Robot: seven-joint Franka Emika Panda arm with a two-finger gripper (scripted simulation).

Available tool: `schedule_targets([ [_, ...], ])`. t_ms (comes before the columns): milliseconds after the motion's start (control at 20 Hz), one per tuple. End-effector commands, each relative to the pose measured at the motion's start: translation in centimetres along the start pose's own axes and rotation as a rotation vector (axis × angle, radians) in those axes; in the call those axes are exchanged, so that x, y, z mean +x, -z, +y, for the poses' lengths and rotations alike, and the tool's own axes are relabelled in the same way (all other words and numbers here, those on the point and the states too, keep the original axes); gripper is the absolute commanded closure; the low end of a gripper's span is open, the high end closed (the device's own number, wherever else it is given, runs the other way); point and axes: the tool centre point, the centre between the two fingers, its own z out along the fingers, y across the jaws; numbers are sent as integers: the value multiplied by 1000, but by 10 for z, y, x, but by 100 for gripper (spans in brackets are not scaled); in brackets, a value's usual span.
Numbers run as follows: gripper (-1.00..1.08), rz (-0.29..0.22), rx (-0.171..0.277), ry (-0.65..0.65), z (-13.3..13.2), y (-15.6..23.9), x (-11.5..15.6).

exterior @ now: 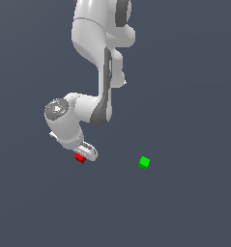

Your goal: Stack the red cube on top of the green cube.

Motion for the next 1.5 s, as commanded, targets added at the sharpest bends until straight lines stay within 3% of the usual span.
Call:
schedule_targets([
  [0,-92,0,0,0,0,0,0],
  [900,-92,1,1,-6,1,-50,1],
  [950,108,1,1,-6,1,-50,1],
  [1450,108,0,1,-6,1,-51,1],
])
